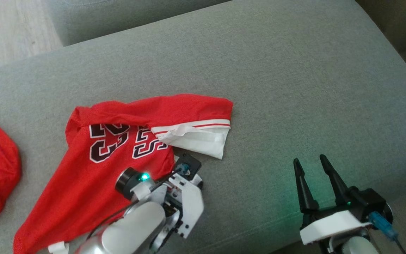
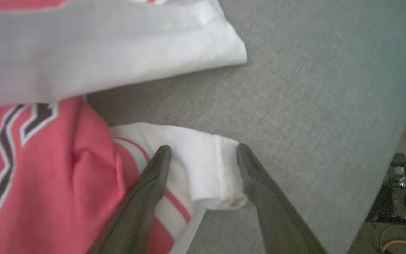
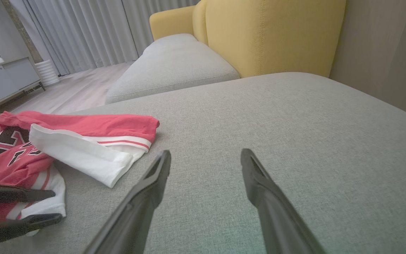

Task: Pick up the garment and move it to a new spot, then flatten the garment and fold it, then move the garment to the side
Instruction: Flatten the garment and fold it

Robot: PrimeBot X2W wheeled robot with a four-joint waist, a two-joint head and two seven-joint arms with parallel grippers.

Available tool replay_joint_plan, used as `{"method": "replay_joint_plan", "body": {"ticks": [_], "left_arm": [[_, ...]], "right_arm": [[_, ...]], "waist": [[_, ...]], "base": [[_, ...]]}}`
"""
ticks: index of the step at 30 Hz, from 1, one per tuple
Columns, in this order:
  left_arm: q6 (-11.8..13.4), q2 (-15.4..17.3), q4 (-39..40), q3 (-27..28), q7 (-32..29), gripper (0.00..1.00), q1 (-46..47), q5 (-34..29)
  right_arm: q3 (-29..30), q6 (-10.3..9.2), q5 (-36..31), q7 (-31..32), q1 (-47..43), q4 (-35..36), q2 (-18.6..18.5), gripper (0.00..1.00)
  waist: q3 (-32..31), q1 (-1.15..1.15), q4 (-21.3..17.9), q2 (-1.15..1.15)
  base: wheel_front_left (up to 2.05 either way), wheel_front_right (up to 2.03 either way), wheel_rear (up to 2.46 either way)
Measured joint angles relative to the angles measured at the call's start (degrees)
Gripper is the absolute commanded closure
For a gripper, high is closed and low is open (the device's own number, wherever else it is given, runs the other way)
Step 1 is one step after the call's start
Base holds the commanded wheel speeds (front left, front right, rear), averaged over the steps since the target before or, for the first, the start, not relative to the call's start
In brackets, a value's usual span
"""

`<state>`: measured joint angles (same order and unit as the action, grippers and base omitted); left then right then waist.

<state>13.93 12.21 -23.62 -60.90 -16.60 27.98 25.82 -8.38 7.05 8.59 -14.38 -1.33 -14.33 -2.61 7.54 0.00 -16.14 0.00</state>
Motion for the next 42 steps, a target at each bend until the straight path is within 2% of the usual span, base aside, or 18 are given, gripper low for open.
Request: {"method": "replay_joint_plan", "body": {"ticks": [1,2,3,4,6,10,19,23,25,31,39,40,41,42], "left_arm": [[-0.5,0.0,-1.3,-0.4,-1.0,0.00,0.5,0.0],[-1.1,0.0,-2.4,-0.6,-1.6,0.09,0.8,0.0],[-1.7,-0.2,-3.0,-0.7,-1.9,0.64,1.0,0.2],[-2.2,-0.5,-3.4,-0.9,-2.1,1.00,1.3,0.5],[-3.2,-0.9,-4.5,-0.9,-2.5,1.00,2.3,1.0],[-3.3,-1.8,-5.1,1.2,0.7,1.00,2.7,3.1],[-1.2,-8.2,0.4,14.3,23.4,1.00,3.2,10.5],[-0.7,-8.9,0.5,14.9,28.0,1.00,2.6,12.5],[-0.3,-8.9,-0.8,12.7,28.1,1.00,1.6,12.8],[-0.1,-9.1,-7.8,5.7,22.3,1.00,-5.6,13.6],[-0.3,-5.9,-8.5,2.1,15.0,1.00,-6.5,12.7],[-0.3,-5.5,-7.9,1.8,14.3,0.97,-6.5,12.5],[-0.3,-5.1,-7.3,1.8,13.6,0.32,-6.5,12.6],[-0.3,-4.8,-6.4,1.7,12.8,0.00,-6.6,12.8]], "right_arm": [[0.0,0.00,0.0,0.0,0.0,0.0,0.0,0.00],[0.0,0.00,0.0,0.0,0.0,0.0,0.0,0.00],[0.0,0.00,0.2,0.0,0.0,0.0,0.0,0.00],[0.0,0.00,0.5,0.0,0.0,0.0,0.0,0.00],[0.0,0.00,0.5,0.0,0.0,0.0,0.0,0.00],[0.3,0.00,0.5,0.0,0.0,0.0,0.0,0.00],[0.6,0.00,0.5,0.0,0.3,0.0,0.0,0.00],[0.5,0.00,0.5,0.0,0.8,0.0,0.0,0.00],[0.3,0.00,0.5,0.0,0.8,0.0,0.0,0.00],[0.9,0.00,0.5,0.0,0.8,0.0,0.0,0.00],[1.7,0.00,0.4,0.0,0.7,-0.2,0.0,0.00],[1.6,0.00,0.4,0.0,0.7,-0.1,0.0,0.00],[1.5,0.00,0.4,0.0,0.7,-0.2,0.0,0.00],[1.5,0.00,0.4,0.0,0.7,-0.2,0.0,0.00]], "waist": [[0.1,0.00,-0.1,0.00],[0.2,0.00,-0.2,0.00],[0.2,0.00,-0.3,0.00],[0.3,0.00,-0.3,0.00],[0.3,0.00,-0.3,0.00],[0.2,0.00,-0.1,0.00],[-0.3,0.00,0.5,0.00],[-0.5,0.00,0.2,0.00],[-0.6,0.00,-0.2,0.00],[-0.6,0.00,-0.7,0.00],[-1.3,0.00,0.2,0.00],[-1.5,0.00,0.3,0.00],[-1.6,0.00,0.5,0.00],[-1.7,0.00,0.6,0.00]], "base": [[0.00,0.00,0.00],[0.00,0.00,0.00],[0.00,0.00,0.00],[0.00,0.00,0.00],[0.00,0.00,0.00],[0.00,0.00,0.00],[0.00,0.00,0.00],[0.00,0.00,0.00],[0.00,0.00,0.00],[0.00,0.00,0.00],[0.00,0.00,0.00],[0.00,0.00,0.00],[0.00,0.00,0.00],[0.00,0.00,0.00]]}}
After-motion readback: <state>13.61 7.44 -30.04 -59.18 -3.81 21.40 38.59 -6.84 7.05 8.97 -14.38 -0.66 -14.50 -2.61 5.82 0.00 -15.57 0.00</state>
